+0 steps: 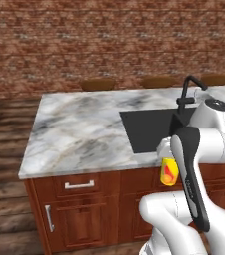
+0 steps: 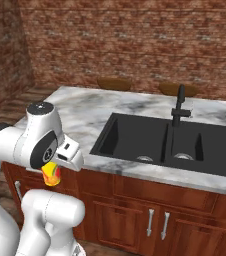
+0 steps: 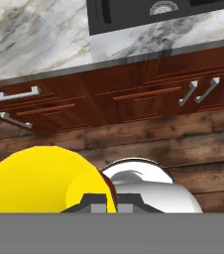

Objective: Pick the cup and bowl from the counter and place them on the counter next to the sink.

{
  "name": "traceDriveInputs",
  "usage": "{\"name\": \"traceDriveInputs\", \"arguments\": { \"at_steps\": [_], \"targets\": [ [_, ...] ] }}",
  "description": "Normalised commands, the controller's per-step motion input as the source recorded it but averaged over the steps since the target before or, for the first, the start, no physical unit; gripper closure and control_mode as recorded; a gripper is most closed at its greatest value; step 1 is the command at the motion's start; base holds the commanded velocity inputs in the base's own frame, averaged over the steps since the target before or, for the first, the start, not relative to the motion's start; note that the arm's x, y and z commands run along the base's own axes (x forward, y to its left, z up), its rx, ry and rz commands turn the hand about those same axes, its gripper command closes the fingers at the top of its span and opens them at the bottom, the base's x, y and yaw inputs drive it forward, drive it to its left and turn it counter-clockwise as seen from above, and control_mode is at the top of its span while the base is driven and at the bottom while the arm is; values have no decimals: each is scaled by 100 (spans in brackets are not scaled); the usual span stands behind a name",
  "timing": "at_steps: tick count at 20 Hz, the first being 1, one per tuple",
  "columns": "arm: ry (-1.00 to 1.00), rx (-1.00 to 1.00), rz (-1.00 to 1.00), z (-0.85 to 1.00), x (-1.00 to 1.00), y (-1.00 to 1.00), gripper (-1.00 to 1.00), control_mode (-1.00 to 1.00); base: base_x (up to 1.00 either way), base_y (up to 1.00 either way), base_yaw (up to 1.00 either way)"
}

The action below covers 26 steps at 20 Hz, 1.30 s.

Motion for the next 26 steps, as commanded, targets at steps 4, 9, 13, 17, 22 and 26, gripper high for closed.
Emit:
{"name": "traceDriveInputs", "arguments": {
  "at_steps": [4,9,13,17,22,26],
  "targets": [
    [0,0,0,0,0,0,100,100,15,45,-8],
    [0,0,0,0,0,0,100,100,29,39,0],
    [0,0,0,0,0,0,100,100,69,35,0],
    [0,0,0,0,0,0,100,100,87,21,0],
    [0,0,0,0,0,0,100,100,79,29,-5],
    [0,0,0,0,0,0,100,100,43,12,-10]
  ]
}}
